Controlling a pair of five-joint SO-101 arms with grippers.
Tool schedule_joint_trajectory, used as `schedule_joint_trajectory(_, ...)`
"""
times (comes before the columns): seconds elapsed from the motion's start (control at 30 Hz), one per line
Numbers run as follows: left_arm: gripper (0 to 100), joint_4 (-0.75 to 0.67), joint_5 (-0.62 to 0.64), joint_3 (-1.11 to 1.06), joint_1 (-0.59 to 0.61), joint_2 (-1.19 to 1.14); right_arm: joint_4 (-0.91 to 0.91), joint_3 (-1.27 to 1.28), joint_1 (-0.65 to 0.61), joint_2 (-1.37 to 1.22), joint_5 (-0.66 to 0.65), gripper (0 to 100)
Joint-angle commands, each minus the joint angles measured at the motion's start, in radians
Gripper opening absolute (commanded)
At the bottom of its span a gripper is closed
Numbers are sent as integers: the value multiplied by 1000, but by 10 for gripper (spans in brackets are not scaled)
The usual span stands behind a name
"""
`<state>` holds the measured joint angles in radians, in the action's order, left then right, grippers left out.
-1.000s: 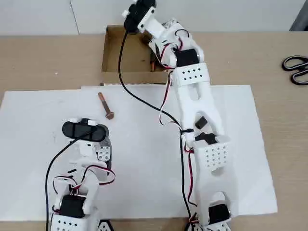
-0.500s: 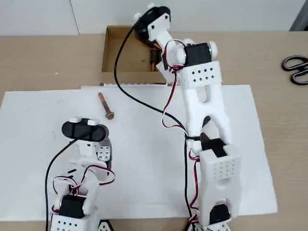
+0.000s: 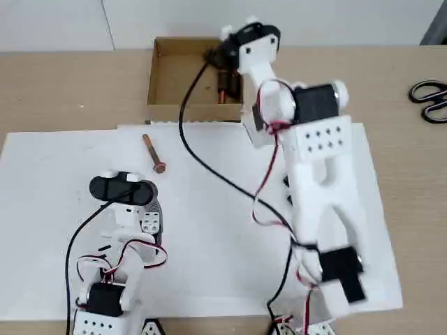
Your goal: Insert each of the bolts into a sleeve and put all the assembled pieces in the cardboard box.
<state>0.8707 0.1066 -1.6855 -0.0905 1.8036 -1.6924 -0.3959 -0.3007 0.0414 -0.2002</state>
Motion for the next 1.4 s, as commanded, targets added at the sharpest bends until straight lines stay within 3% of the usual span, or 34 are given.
schedule_joint_trajectory(0.0, 6, 3, 3, 4, 5, 9, 7, 199, -5, 148, 46, 15)
schedule_joint_trajectory(0.17, 6, 6, 3, 4, 5, 9, 67, 359, 36, 127, 180, 15)
schedule_joint_trajectory(0.53, 6, 8, 3, 4, 23, 9, 196, 399, 177, -128, 687, 15)
schedule_joint_trajectory(0.8, 6, 8, 3, 4, 25, 9, 211, 325, 179, -179, 707, 20)
schedule_joint_trajectory(1.03, 6, 8, 3, 4, 25, 9, 148, 270, 179, -231, 795, 214)
schedule_joint_trajectory(1.37, 6, 8, 3, 4, 25, 9, 147, 167, 180, -366, 807, 220)
